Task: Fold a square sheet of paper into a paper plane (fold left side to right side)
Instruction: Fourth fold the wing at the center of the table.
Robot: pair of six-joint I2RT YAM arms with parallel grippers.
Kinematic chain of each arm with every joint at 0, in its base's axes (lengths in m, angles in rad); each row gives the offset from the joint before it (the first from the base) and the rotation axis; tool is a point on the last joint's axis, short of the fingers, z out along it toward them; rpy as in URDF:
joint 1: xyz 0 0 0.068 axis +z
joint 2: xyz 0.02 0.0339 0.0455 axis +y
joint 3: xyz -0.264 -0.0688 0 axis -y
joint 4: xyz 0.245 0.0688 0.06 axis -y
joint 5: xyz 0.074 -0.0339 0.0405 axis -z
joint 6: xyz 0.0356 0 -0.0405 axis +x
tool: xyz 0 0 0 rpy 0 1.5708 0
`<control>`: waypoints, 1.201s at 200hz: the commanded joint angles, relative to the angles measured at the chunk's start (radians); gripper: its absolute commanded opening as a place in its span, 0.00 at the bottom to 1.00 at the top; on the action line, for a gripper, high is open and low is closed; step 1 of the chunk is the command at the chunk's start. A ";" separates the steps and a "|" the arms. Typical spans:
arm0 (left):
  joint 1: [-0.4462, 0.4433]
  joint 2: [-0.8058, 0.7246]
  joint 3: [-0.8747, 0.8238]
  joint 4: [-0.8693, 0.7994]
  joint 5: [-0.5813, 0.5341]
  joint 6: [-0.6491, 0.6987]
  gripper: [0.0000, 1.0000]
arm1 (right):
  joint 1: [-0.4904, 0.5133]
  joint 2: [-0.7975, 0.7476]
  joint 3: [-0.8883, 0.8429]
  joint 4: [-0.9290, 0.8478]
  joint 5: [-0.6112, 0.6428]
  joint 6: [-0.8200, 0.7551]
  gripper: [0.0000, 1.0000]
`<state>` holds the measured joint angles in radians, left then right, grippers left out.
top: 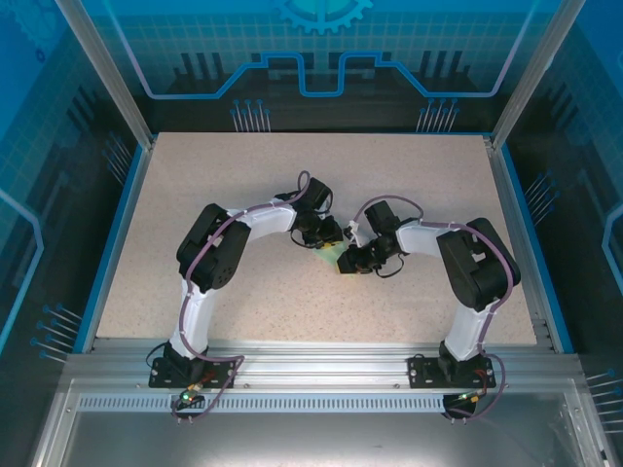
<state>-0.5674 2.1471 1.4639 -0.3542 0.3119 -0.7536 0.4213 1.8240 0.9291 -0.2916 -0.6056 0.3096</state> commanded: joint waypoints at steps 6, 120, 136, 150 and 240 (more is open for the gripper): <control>-0.005 0.027 -0.031 -0.035 -0.021 0.012 0.25 | 0.007 -0.009 -0.013 -0.043 0.021 -0.007 0.24; 0.003 0.034 -0.027 -0.049 -0.036 0.016 0.25 | 0.004 -0.010 -0.099 -0.114 0.067 0.027 0.25; 0.004 0.032 -0.028 -0.049 -0.035 0.015 0.25 | 0.005 -0.012 -0.113 -0.130 0.079 0.052 0.24; 0.004 0.032 -0.028 -0.050 -0.036 0.017 0.25 | -0.002 -0.014 -0.130 -0.144 0.094 0.068 0.24; 0.004 0.035 -0.035 -0.039 -0.031 0.015 0.25 | -0.030 -0.151 -0.206 -0.161 0.007 0.053 0.23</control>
<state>-0.5770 2.1471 1.4624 -0.3607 0.3389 -0.7536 0.4084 1.6989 0.7601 -0.2718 -0.5774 0.3626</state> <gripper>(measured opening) 0.253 0.231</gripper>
